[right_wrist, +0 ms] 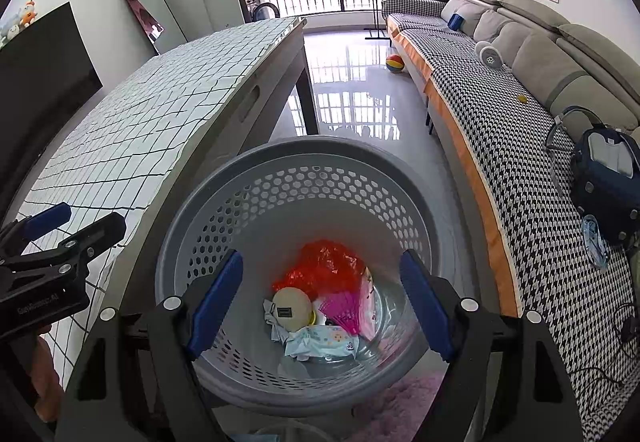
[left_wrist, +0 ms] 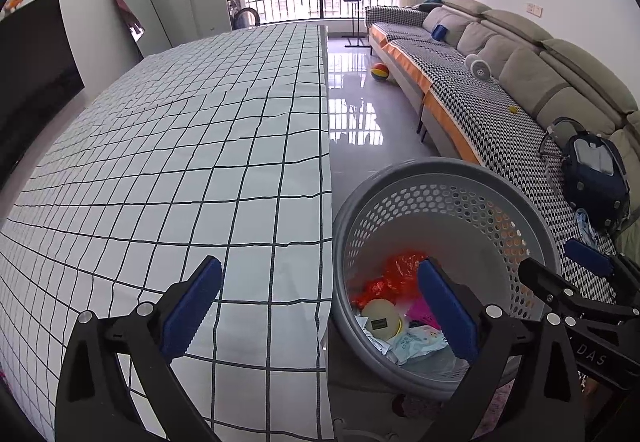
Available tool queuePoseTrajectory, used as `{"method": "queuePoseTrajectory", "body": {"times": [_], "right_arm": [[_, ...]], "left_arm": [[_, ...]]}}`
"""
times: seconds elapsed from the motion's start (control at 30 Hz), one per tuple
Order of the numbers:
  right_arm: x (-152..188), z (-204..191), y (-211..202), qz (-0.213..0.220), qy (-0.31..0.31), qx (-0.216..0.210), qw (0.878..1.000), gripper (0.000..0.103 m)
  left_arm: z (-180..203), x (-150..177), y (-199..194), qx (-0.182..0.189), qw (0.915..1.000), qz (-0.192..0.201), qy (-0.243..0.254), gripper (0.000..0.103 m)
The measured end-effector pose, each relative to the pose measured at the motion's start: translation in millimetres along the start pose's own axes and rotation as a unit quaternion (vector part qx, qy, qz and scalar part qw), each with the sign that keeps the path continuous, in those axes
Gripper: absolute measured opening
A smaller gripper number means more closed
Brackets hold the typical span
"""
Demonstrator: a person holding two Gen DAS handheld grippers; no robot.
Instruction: Collect trash
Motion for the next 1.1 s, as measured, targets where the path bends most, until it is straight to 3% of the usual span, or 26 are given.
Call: {"method": "queuePoseTrajectory", "body": {"times": [0.5,1.1], "right_arm": [[0.3,-6.3,-3.3,0.015,0.007,0.021,1.0,0.077],[-0.3,-11.1,-1.4,0.019,0.002,0.024,1.0,0.077]], "left_arm": [[-3.2,1.6,4.6,-0.033,0.9994,-0.006,-0.004,0.096],[-2.4,1.7,2.8,-0.036,0.9994,-0.001,0.002,0.096]]}}
Point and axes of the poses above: each gripper's, at about its wrist camera, not at the fingertips, and y roughly the way its jaws point, z to its right, x to its underside, the point moved 1 cm from there along y, roughly the way its jaws point, and after that the axes turned 1 degree about z, right-handed, at the moved point
